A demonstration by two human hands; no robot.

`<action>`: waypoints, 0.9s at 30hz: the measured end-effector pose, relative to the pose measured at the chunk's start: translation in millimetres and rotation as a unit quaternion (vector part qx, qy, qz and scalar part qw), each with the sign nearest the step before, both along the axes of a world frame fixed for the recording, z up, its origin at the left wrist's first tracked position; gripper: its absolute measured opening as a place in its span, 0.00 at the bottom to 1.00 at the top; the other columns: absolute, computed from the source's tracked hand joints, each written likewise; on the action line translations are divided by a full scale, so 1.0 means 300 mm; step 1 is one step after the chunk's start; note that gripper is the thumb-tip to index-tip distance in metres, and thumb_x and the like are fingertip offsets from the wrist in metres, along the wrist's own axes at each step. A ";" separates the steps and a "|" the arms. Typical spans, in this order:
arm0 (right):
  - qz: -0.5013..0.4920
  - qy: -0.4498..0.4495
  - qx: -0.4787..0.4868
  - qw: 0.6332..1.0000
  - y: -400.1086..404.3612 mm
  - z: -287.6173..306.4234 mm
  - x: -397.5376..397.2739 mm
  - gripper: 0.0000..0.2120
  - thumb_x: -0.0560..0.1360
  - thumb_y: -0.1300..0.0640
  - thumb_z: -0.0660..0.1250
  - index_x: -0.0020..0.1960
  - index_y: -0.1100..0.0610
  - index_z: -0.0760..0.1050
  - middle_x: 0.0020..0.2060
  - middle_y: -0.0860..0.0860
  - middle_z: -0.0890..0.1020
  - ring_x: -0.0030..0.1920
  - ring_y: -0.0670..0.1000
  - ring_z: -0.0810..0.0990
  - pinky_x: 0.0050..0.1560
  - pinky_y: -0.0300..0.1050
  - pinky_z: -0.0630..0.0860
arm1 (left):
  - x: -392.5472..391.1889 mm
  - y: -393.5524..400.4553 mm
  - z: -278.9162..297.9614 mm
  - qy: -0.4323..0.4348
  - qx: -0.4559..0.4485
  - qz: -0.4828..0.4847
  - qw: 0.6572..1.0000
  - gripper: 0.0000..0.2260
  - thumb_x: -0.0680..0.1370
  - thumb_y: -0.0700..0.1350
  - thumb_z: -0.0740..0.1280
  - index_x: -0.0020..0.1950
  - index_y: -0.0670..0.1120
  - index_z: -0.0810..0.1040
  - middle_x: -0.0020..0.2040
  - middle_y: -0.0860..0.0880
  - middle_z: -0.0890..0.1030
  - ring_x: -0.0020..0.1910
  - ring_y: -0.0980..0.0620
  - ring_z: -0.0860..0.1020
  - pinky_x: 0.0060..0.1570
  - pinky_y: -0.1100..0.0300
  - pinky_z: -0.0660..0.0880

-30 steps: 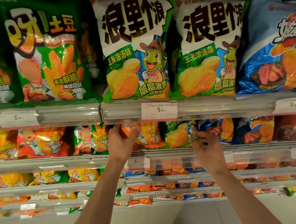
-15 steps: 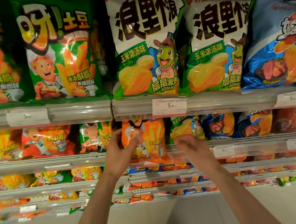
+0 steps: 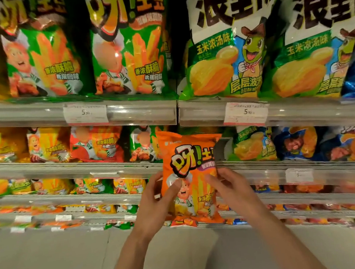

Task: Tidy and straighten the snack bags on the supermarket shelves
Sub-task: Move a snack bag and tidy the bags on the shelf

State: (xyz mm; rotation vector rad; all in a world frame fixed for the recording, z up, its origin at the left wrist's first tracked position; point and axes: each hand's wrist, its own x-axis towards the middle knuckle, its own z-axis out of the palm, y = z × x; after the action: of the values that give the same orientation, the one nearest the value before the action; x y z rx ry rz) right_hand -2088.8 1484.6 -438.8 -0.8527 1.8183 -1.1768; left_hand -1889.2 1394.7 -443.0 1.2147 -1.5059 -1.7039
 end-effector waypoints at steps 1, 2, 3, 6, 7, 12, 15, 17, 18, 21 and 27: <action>0.006 -0.001 0.001 1.000 -0.007 -0.005 0.010 0.11 0.78 0.43 0.70 0.55 0.48 0.81 0.50 0.43 0.86 0.52 0.41 0.84 0.52 0.37 0.80 | 0.013 0.007 0.000 -0.004 0.001 0.014 1.000 0.16 0.77 0.56 0.72 0.64 0.60 0.76 0.50 0.59 0.84 0.46 0.59 0.84 0.39 0.46 0.85; 0.017 0.002 0.003 1.000 -0.016 -0.012 0.018 0.12 0.77 0.43 0.70 0.55 0.48 0.81 0.50 0.43 0.86 0.53 0.43 0.84 0.54 0.40 0.80 | 0.028 0.013 -0.002 -0.010 0.000 0.026 1.000 0.14 0.78 0.53 0.72 0.63 0.61 0.76 0.49 0.60 0.84 0.45 0.59 0.85 0.41 0.46 0.85; 0.029 0.002 0.003 1.000 -0.023 -0.017 0.027 0.11 0.77 0.43 0.70 0.55 0.48 0.81 0.50 0.44 0.86 0.53 0.43 0.84 0.55 0.41 0.80 | 0.043 0.019 0.001 -0.015 0.001 0.036 0.999 0.14 0.79 0.52 0.71 0.62 0.62 0.76 0.48 0.61 0.84 0.46 0.58 0.85 0.43 0.45 0.85; 0.061 0.002 -0.008 0.998 -0.046 -0.015 0.068 0.10 0.78 0.46 0.70 0.54 0.50 0.81 0.48 0.44 0.87 0.51 0.43 0.84 0.48 0.32 0.77 | 0.102 0.034 0.015 -0.021 0.015 0.067 0.997 0.14 0.78 0.53 0.73 0.63 0.62 0.77 0.53 0.57 0.85 0.51 0.52 0.86 0.46 0.43 0.84; 0.076 0.006 -0.010 0.997 -0.055 -0.011 0.083 0.10 0.79 0.46 0.69 0.54 0.50 0.81 0.48 0.44 0.87 0.51 0.42 0.83 0.46 0.29 0.76 | 0.125 0.036 0.018 -0.023 0.015 0.073 0.997 0.14 0.78 0.53 0.73 0.63 0.62 0.77 0.55 0.56 0.84 0.52 0.50 0.86 0.46 0.42 0.84; 0.128 0.012 -0.014 0.992 -0.114 0.000 0.201 0.13 0.77 0.40 0.68 0.56 0.47 0.81 0.49 0.41 0.86 0.52 0.41 0.83 0.53 0.38 0.79 | 0.263 0.038 0.046 -0.015 0.021 0.119 0.993 0.16 0.78 0.53 0.73 0.65 0.62 0.77 0.56 0.57 0.83 0.52 0.49 0.86 0.42 0.44 0.85; 0.153 0.011 -0.028 0.988 -0.149 0.021 0.290 0.10 0.78 0.42 0.68 0.55 0.46 0.80 0.45 0.33 0.85 0.48 0.32 0.81 0.44 0.27 0.75 | 0.362 0.031 0.067 0.005 0.020 0.145 0.989 0.16 0.77 0.54 0.73 0.64 0.62 0.77 0.57 0.56 0.82 0.53 0.50 0.85 0.38 0.45 0.84; 0.163 0.008 -0.035 0.986 -0.180 0.032 0.346 0.06 0.80 0.46 0.68 0.53 0.47 0.79 0.43 0.28 0.83 0.46 0.29 0.80 0.41 0.23 0.72 | 0.439 0.021 0.075 0.004 -0.002 0.179 0.984 0.16 0.76 0.55 0.74 0.63 0.62 0.79 0.58 0.56 0.82 0.54 0.57 0.84 0.38 0.56 0.84; 0.167 0.007 -0.040 0.985 -0.199 0.037 0.380 0.06 0.80 0.48 0.68 0.53 0.48 0.80 0.44 0.29 0.84 0.47 0.30 0.80 0.41 0.24 0.72 | 0.486 0.013 0.075 0.000 -0.018 0.198 0.980 0.15 0.76 0.54 0.74 0.62 0.60 0.79 0.58 0.55 0.82 0.54 0.60 0.82 0.37 0.64 0.81; 0.170 0.010 -0.054 0.984 -0.264 0.058 0.509 0.08 0.80 0.49 0.69 0.56 0.50 0.80 0.48 0.35 0.86 0.50 0.34 0.82 0.44 0.27 0.75 | 0.652 -0.028 0.075 -0.005 -0.047 0.228 0.973 0.13 0.77 0.49 0.73 0.61 0.57 0.80 0.55 0.54 0.85 0.56 0.58 0.82 0.45 0.69 0.78; 0.150 0.019 -0.076 0.986 -0.393 0.079 0.865 0.07 0.80 0.51 0.69 0.57 0.48 0.80 0.51 0.37 0.85 0.53 0.31 0.80 0.49 0.24 0.72 | 1.096 -0.142 0.108 0.003 -0.075 0.253 0.964 0.10 0.79 0.48 0.71 0.61 0.53 0.81 0.52 0.60 0.86 0.55 0.59 0.83 0.56 0.58 0.79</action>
State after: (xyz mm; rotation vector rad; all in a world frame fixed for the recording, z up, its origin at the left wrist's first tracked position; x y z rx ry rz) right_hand -1829.4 1366.7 -415.2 -1.1979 1.5767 -1.1185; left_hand -1560.4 1352.0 -410.6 1.3650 -1.1626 -1.2305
